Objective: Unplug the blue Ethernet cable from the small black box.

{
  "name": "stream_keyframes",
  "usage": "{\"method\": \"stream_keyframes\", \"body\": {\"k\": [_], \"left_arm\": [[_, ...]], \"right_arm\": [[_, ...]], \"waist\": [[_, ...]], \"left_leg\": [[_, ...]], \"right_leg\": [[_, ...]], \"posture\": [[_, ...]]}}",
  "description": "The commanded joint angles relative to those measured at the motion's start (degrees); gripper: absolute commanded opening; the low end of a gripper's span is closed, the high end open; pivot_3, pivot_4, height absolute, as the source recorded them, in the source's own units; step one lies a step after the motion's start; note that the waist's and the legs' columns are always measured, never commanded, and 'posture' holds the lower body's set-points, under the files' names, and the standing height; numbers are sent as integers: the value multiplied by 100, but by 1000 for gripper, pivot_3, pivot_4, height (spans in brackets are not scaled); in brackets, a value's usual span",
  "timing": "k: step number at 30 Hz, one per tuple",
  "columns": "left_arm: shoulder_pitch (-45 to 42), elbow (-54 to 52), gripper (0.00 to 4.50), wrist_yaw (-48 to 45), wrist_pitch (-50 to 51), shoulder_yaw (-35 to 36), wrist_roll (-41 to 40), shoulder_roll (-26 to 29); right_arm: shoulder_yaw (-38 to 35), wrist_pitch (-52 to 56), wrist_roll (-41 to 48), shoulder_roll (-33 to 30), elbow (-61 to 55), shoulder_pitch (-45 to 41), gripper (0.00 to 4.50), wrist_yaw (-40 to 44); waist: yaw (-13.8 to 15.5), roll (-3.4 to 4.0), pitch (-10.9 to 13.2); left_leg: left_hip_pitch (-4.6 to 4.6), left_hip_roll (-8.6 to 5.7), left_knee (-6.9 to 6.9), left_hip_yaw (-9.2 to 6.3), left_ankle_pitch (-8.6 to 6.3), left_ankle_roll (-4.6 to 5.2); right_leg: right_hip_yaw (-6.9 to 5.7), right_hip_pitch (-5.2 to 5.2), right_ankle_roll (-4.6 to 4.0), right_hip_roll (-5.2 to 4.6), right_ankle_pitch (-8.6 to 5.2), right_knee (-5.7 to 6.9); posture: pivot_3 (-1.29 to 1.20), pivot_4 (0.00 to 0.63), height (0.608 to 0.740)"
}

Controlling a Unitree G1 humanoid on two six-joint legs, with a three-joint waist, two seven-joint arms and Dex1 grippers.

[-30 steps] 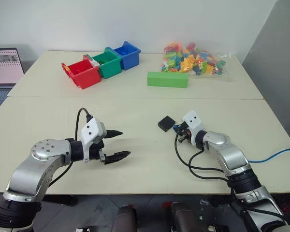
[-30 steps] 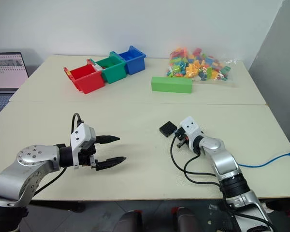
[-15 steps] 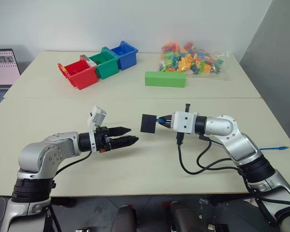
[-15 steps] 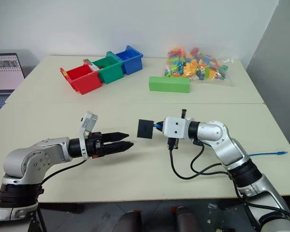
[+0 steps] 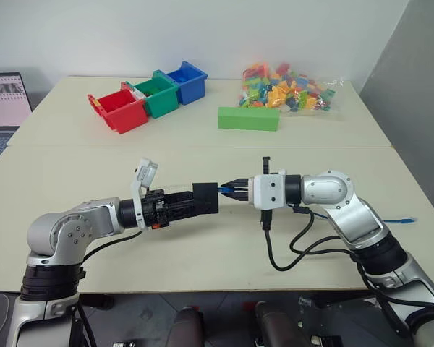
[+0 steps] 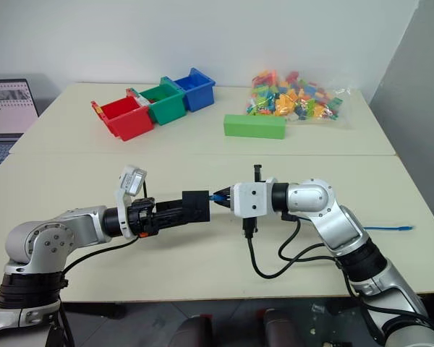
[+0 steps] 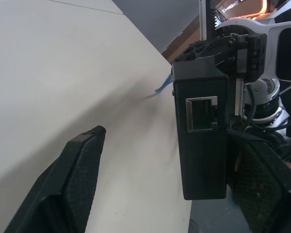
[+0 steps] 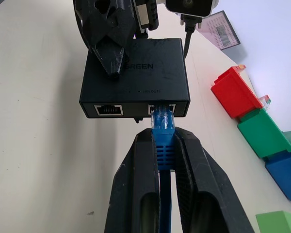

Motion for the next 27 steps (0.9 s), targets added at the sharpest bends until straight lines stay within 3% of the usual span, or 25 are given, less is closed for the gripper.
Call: {"method": "stream_keyframes", "body": {"k": [1,13,15,20,27], "left_arm": [[-20,-234,3095,-20,-32,100,-116,52],[37,-218,807,-123,-201,-66,137,120],[39,-209,793,-136,-211,-68,122,135],[84,-261,793,-311,-261,-114,143,219],[287,-554,793,-958,-658,-240,192,465]], "right_arm": [[-185,-29,76,40,-243,-156,153,-5],[-21,-286,-218,-91,-257,-115,153,101],[-30,-228,-161,-131,-328,-61,853,204],[-204,335,218,-358,-797,86,1799,522],[-1108,3388,2517,-135,-1595,425,1872,277]], "waist": [[1,0,0],[1,0,0],[1,0,0],[4,0,0],[7,0,0]], "left_leg": [[0,0,0,0,0,0],[0,0,0,0,0,0],[0,0,0,0,0,0],[-1,0,0,-1,0,0],[0,2,-1,-5,0,0]], "right_leg": [[0,0,0,0,0,0],[1,0,1,0,-1,0],[2,0,1,0,-1,0],[1,0,1,0,-1,-1],[4,1,-1,-2,0,0]], "posture": [[0,150,740],[0,150,740],[0,150,740],[0,150,740],[0,150,740]]}}
